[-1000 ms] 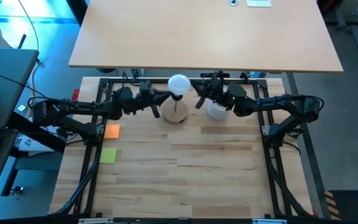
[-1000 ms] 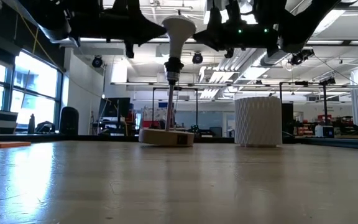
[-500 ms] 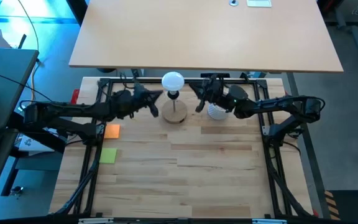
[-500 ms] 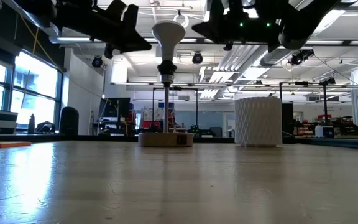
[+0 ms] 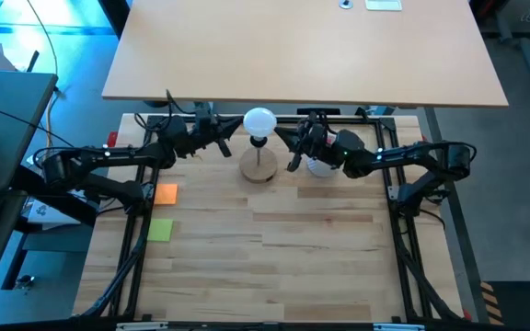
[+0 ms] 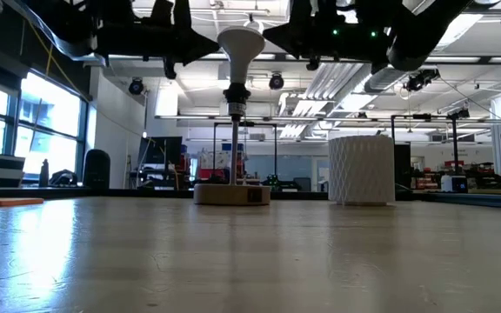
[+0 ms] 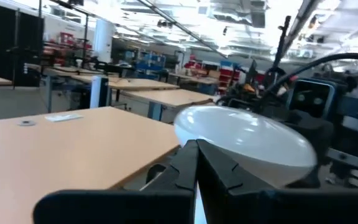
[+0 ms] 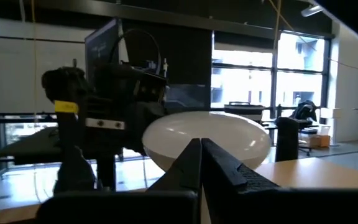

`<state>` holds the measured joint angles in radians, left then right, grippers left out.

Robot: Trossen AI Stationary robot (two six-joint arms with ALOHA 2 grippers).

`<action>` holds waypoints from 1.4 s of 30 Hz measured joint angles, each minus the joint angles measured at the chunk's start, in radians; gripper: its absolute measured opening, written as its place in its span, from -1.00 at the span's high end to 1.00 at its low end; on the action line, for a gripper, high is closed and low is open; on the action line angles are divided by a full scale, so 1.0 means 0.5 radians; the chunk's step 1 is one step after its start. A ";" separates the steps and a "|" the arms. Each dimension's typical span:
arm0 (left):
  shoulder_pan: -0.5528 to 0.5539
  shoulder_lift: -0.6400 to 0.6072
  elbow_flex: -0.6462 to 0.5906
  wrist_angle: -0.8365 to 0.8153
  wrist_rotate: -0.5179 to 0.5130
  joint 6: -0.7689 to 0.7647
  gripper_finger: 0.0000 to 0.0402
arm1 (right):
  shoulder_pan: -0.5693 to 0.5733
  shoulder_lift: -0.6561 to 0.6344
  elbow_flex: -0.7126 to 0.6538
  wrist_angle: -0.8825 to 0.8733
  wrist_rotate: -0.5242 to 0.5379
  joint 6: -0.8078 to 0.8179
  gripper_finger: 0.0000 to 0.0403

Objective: Screw lightbulb
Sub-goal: Remove the white lightbulb from the brown lamp

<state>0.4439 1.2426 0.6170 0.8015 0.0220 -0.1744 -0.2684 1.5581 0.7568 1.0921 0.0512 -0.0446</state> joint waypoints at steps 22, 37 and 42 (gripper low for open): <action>-0.323 -0.105 0.002 -0.422 -0.271 -0.016 1.00 | -0.189 0.025 0.071 -0.077 0.181 0.127 1.00; 0.083 -0.179 0.002 -0.320 -0.045 0.089 1.00 | -0.035 0.073 0.083 -0.064 0.038 0.092 1.00; 0.006 -0.181 0.000 -0.343 -0.072 0.055 1.00 | -0.040 0.159 0.170 -0.053 0.036 0.081 1.00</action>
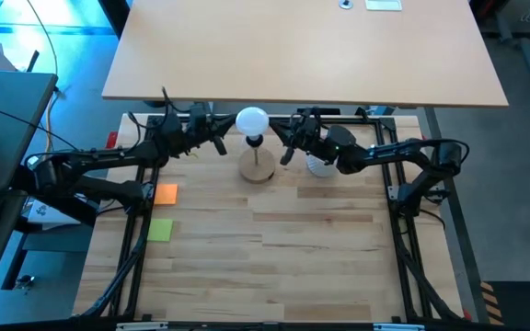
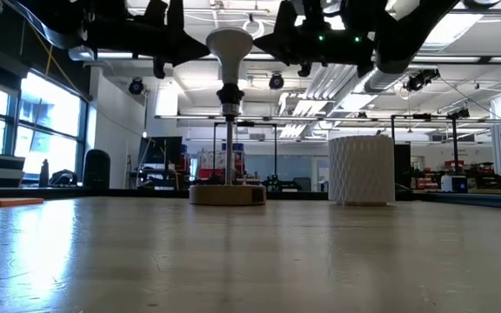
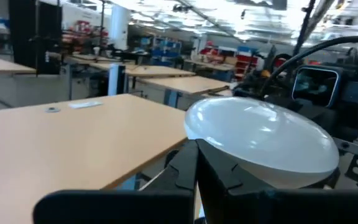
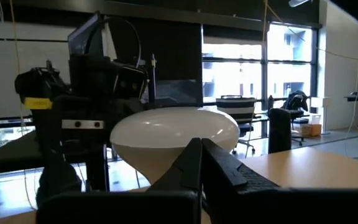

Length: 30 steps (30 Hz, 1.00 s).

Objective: Screw lightbulb
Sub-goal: Remove the white lightbulb from the brown lamp

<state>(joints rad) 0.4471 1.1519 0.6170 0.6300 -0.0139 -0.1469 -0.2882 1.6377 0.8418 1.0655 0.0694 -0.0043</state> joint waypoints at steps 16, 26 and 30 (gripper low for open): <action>-0.246 -0.013 0.001 -0.172 -0.137 -0.065 1.00 | -0.167 0.020 0.038 -0.178 0.188 0.050 1.00; -0.223 -0.273 0.001 -0.591 -0.418 0.080 1.00 | -0.138 -0.281 0.037 -0.435 0.021 -0.117 1.00; -0.171 -0.310 0.001 -0.526 -0.288 0.141 1.00 | -0.128 -0.266 0.048 -0.464 -0.324 0.056 1.00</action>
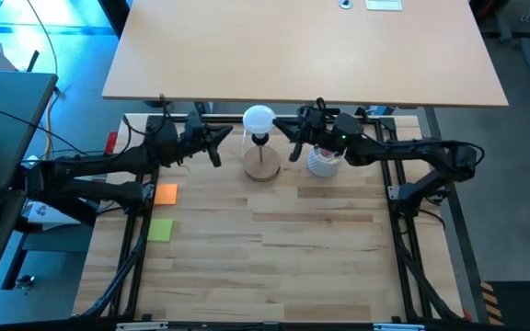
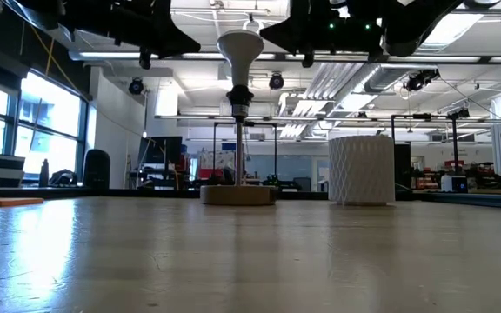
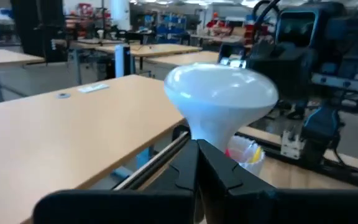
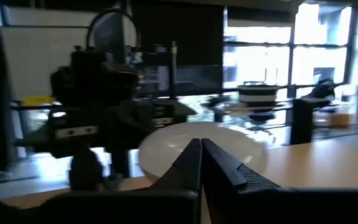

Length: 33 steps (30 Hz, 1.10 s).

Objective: Screw lightbulb
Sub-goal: Remove the white lightbulb from the brown lamp

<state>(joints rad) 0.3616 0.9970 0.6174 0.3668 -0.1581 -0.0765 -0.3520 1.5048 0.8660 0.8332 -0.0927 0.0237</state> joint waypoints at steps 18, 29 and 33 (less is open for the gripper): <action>-0.149 0.036 0.000 0.077 0.237 -0.153 1.00 | -0.095 0.235 0.249 -0.056 0.232 -0.007 1.00; -0.133 -0.127 0.000 -0.287 -0.050 -0.067 1.00 | -0.131 0.015 0.256 -0.590 0.236 -0.150 1.00; -0.037 -0.125 -0.001 -0.380 -0.053 -0.001 1.00 | -0.079 -0.023 0.244 -0.894 0.050 -0.153 1.00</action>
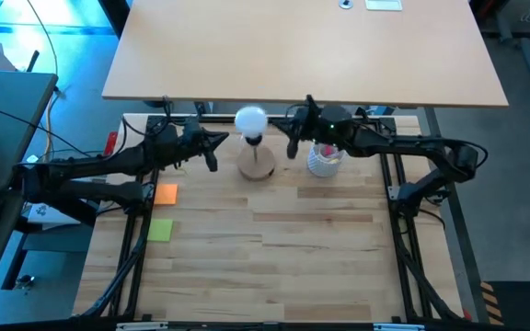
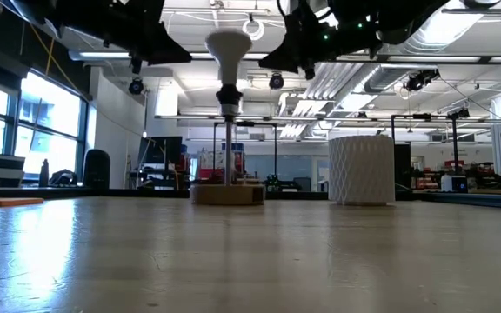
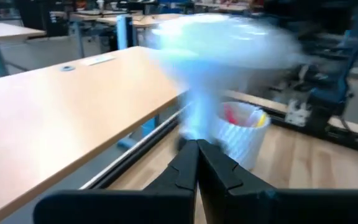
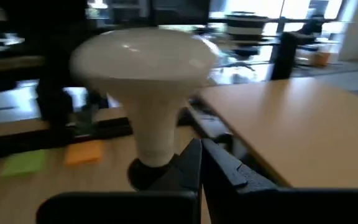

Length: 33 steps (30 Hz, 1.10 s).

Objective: Screw lightbulb
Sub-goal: Remove the white lightbulb from the brown lamp

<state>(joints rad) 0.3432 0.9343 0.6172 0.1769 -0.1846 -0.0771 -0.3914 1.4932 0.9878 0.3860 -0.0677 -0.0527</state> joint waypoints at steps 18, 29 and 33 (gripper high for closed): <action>0.236 0.142 0.000 0.127 0.315 -0.047 1.00 | 0.133 0.096 0.007 0.058 0.084 -0.032 1.00; 0.343 0.168 0.000 0.484 0.357 0.016 1.00 | 0.218 -0.039 0.007 0.070 0.681 -0.038 1.00; 0.402 0.274 0.000 0.676 0.548 0.000 1.00 | 0.258 -0.055 0.008 0.110 0.456 0.003 1.00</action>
<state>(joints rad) 0.5441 1.0712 0.6170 0.5148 0.0893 -0.0772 -0.2624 1.4658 0.9920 0.4411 0.1602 -0.0509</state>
